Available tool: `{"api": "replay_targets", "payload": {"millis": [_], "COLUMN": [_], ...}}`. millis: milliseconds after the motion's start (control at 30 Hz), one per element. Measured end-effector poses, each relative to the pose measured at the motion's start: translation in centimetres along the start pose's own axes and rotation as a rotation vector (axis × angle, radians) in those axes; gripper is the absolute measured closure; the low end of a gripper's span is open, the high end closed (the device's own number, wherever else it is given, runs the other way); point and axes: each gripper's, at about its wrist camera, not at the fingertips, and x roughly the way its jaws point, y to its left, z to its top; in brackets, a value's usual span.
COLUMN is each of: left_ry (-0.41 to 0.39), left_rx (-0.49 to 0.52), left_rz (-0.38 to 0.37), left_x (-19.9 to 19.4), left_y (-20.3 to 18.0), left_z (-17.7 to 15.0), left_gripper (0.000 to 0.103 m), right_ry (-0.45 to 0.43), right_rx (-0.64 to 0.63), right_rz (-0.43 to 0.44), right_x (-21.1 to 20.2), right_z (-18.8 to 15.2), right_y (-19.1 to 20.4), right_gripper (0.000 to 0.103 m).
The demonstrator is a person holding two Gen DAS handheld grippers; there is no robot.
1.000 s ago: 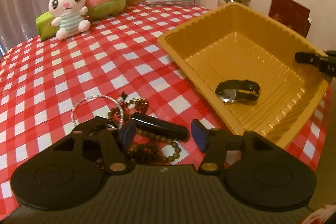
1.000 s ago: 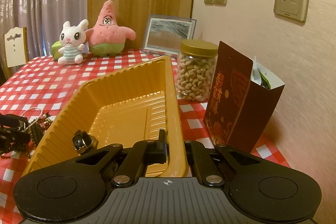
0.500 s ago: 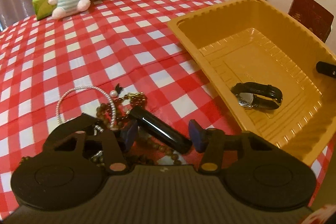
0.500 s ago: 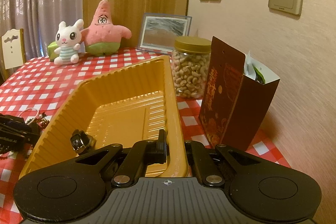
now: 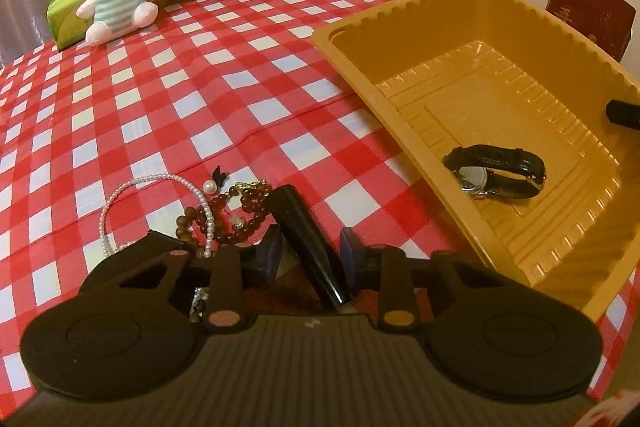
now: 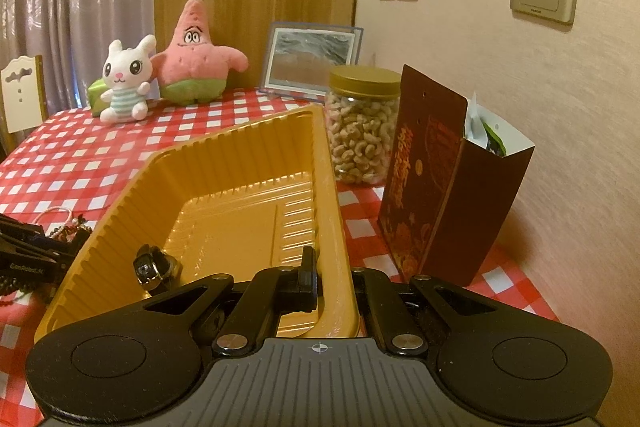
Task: Organize jewelry
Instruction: 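Grasp the black cylindrical piece from the pile with the left tool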
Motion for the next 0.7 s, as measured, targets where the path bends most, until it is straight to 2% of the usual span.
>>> {"api": "replay_targets", "payload": {"millis": [100,233,333,500,700], "left_ry": [0.009,0.025,0.057,0.046,0.019], "left_rx": [-0.001,-0.005,-0.065,-0.055,-0.066], "left_rz": [0.000,-0.014,-0.019,0.006,-0.002], "left_x": [-0.2,-0.3,0.2,0.3,-0.8], "left_y": [0.2,0.6,1.1,0.9,0.9], "left_z": [0.0,0.0,0.4,0.5,0.4], "left_gripper": [0.080,0.081,0.080,0.082,0.085], "right_ry": [0.000,0.000,0.002,0.002,0.002], "right_rx": [-0.002,0.000,0.003,0.001,0.003], "right_rz": [0.001,0.001,0.000,0.001,0.003], "right_x": [0.0,0.0,0.0,0.1,0.0], "right_z": [0.0,0.0,0.0,0.0,-0.1], "right_y": [0.0,0.0,0.0,0.0,0.2], "right_gripper": [0.099,0.099,0.099,0.099,0.099]}}
